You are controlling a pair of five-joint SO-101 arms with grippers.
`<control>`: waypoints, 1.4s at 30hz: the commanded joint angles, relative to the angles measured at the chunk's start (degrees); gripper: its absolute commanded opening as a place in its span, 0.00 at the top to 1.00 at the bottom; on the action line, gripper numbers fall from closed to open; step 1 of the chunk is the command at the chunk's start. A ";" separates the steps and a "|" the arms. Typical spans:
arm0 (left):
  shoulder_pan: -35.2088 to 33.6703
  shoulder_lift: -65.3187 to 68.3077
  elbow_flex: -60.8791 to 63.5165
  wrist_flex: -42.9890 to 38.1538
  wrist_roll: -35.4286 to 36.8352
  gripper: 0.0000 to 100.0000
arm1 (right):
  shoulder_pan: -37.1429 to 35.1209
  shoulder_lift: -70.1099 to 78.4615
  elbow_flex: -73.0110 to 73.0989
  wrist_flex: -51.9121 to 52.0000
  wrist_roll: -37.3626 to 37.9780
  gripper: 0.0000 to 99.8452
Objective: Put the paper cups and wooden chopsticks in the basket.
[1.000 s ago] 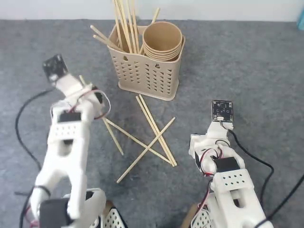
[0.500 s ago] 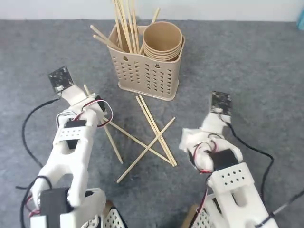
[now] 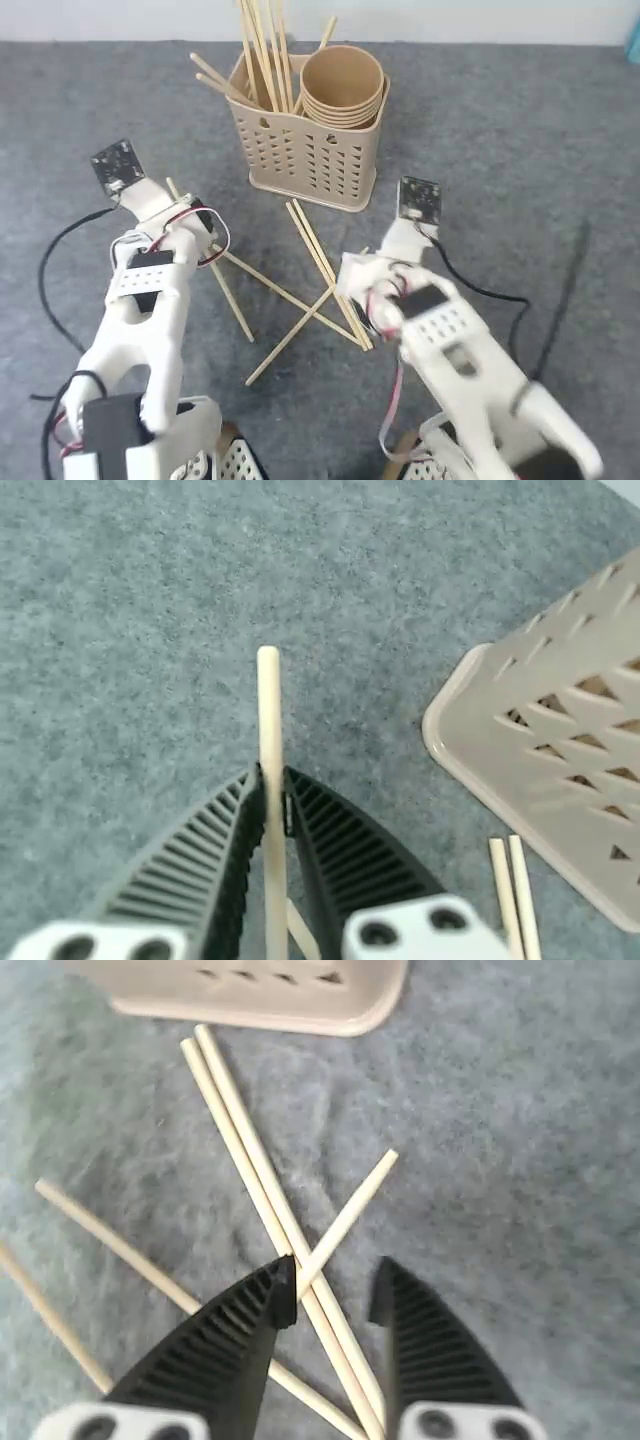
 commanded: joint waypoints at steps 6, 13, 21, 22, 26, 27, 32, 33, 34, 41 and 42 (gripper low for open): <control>-0.18 -0.09 -2.77 -1.41 -0.62 0.99 | -0.31 23.34 -17.67 -0.22 -3.52 0.92; -0.18 -0.09 -2.77 -2.11 -0.62 0.99 | 2.07 26.68 -19.87 0.04 -4.92 0.92; -0.18 0.00 -2.33 -3.34 -0.62 0.99 | 2.15 26.24 -19.60 0.22 -5.45 0.99; -0.18 0.00 -2.33 -3.34 -0.62 0.99 | 2.15 26.24 -19.60 0.40 -5.36 0.99; -0.18 0.00 -2.33 -3.34 -0.62 0.99 | 2.24 24.57 -20.31 3.82 -5.36 0.99; -0.18 0.00 -2.33 -3.34 -0.62 0.99 | 2.24 23.34 -20.40 4.88 -5.36 0.99; -0.18 0.00 -2.33 -3.34 -0.62 0.99 | 2.86 14.64 -20.57 8.92 -4.84 0.99; -0.18 0.00 -2.33 -3.34 -0.62 0.99 | 3.30 12.44 -20.57 9.19 -3.78 0.99; -0.18 0.00 -2.33 -3.34 -0.62 0.99 | 3.65 10.15 -20.57 9.19 -2.37 0.99; -0.18 0.00 -2.33 -3.43 -0.62 0.99 | 4.53 -9.71 -23.38 8.22 13.71 0.99; -0.18 0.00 -2.33 -3.43 -0.62 0.99 | 4.53 -12.79 -23.65 6.73 15.82 0.99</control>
